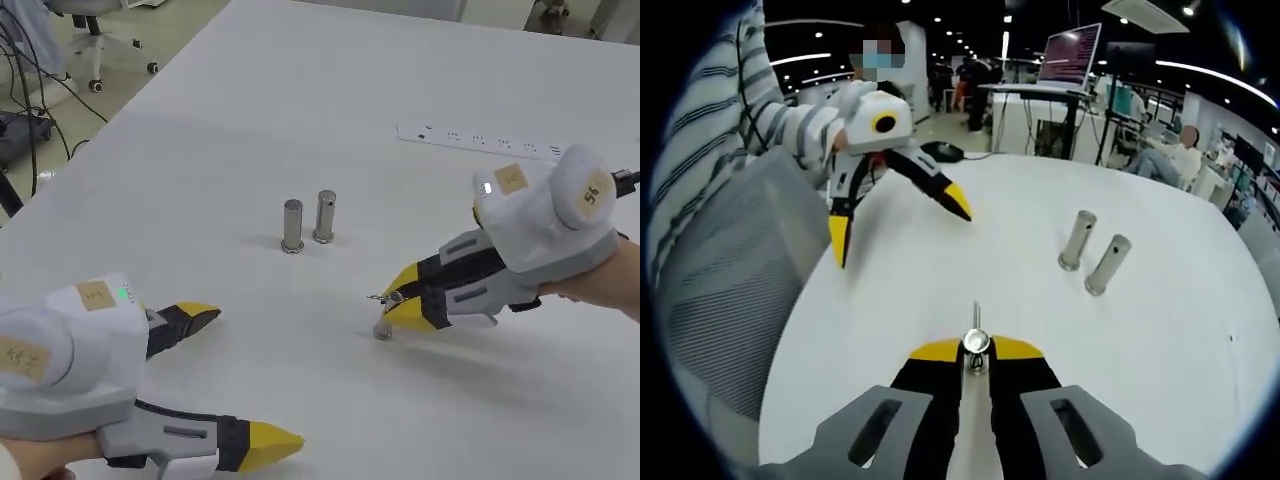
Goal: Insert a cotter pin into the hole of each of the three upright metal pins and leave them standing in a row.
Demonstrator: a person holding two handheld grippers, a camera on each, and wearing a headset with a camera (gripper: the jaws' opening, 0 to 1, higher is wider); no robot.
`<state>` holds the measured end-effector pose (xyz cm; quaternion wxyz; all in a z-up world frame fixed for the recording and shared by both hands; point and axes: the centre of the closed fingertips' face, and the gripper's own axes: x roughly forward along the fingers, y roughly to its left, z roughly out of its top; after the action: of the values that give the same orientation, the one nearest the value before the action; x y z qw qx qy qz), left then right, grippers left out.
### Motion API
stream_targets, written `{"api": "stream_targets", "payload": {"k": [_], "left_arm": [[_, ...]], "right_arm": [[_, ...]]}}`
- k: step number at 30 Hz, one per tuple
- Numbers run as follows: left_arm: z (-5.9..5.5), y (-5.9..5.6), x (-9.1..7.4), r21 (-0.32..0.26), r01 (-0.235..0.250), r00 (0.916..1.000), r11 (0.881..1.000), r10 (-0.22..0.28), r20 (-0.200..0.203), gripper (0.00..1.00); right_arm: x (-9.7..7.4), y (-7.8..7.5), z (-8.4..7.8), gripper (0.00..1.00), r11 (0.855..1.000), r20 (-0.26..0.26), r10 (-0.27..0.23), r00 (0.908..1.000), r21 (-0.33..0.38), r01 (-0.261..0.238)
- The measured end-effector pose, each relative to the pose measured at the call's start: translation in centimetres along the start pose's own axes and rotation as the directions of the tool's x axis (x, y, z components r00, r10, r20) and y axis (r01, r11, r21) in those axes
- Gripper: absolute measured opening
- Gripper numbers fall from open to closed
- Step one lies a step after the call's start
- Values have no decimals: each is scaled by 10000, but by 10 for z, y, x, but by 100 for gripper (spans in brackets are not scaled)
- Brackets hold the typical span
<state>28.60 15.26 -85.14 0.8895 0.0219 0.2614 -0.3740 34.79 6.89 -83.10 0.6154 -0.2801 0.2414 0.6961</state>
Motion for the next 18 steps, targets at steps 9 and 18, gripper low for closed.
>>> {"api": "stream_targets", "payload": {"k": [9,18], "left_arm": [[-1,-2,-2,-34,29,10000,10000,-29,-11,94],[-1,-3,-3,-174,81,10000,9998,-81,7,94]], "right_arm": [[1,3,1,11,9996,92,202,9998,217,-203],[-1,-1,7,19,9984,466,50,9989,566,-76]]}}
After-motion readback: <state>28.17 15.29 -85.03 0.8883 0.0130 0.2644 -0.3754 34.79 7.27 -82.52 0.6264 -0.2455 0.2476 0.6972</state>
